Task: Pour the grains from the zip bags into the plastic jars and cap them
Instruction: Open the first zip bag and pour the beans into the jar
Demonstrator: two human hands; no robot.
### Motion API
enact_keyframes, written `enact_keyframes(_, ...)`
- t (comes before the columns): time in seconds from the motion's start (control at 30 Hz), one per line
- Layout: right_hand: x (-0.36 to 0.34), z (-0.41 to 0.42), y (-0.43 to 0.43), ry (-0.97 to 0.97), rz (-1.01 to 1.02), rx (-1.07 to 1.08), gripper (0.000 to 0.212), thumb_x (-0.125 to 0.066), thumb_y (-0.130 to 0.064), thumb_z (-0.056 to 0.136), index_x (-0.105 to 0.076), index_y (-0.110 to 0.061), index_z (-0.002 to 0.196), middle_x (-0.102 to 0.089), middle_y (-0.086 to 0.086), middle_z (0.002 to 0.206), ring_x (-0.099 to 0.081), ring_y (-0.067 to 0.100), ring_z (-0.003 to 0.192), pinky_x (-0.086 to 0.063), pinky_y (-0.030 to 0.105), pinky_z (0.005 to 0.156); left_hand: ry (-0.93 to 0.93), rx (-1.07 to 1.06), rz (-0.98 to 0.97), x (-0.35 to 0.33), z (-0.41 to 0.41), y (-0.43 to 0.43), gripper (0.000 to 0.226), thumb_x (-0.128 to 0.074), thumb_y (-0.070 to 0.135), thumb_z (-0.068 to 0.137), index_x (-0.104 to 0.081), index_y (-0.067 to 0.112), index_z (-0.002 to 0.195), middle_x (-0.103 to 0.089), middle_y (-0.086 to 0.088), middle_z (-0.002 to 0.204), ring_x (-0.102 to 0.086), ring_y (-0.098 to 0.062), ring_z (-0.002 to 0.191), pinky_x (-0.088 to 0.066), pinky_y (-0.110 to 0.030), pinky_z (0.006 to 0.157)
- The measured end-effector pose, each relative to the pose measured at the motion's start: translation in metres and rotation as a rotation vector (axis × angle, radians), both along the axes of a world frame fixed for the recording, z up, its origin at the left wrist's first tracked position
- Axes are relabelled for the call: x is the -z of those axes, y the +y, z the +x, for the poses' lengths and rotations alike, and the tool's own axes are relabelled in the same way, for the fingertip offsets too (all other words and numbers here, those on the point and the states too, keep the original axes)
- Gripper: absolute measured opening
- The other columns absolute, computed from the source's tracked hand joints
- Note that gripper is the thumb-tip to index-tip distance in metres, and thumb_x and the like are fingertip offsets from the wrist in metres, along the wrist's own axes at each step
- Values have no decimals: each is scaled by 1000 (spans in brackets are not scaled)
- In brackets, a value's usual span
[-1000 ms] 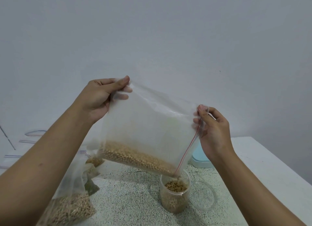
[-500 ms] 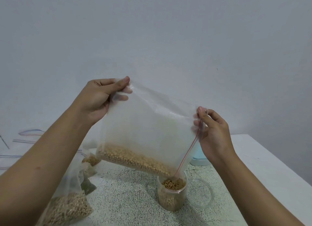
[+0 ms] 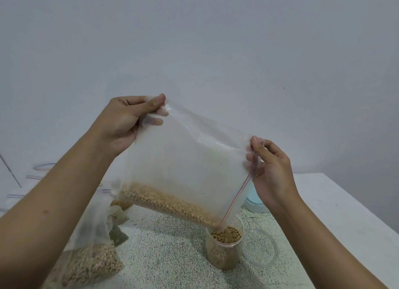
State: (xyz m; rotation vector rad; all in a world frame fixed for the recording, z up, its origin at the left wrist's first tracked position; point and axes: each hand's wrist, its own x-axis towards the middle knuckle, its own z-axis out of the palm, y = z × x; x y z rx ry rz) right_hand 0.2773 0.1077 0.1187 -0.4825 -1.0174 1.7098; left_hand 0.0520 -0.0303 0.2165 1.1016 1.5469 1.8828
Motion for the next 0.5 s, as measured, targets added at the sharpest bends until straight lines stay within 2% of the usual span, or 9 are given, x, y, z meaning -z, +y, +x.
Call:
enact_keyframes(0.1,0,-3,0,-11,6,5,11,-66,-15,95,-65,-16,85,-66,-6,73,-58,6,61,-49,18,58,12,-6,17,0,1,-1,21,-75,28,78,-76,8,86,-76,-1,77,-67,-8,63,-53,-14,64)
enact_keyframes(0.27,0,-9,3,-20,11,13,10,-66,-16,96,-65,-16,86,-68,-7,74,-58,6,61,-49,19,59,4,-5,4,-2,-3,-2,15,-76,30,76,-80,16,73,-76,-1,78,-67,-10,60,-53,-15,63)
enact_keyframes(0.5,-1,-12,8,-27,20,32,13,-66,-16,96,-64,-17,84,-68,-8,73,-58,7,61,-48,19,59,-5,-6,4,-1,-5,2,15,-76,29,78,-79,14,78,-76,-1,78,-67,-10,60,-52,-15,63)
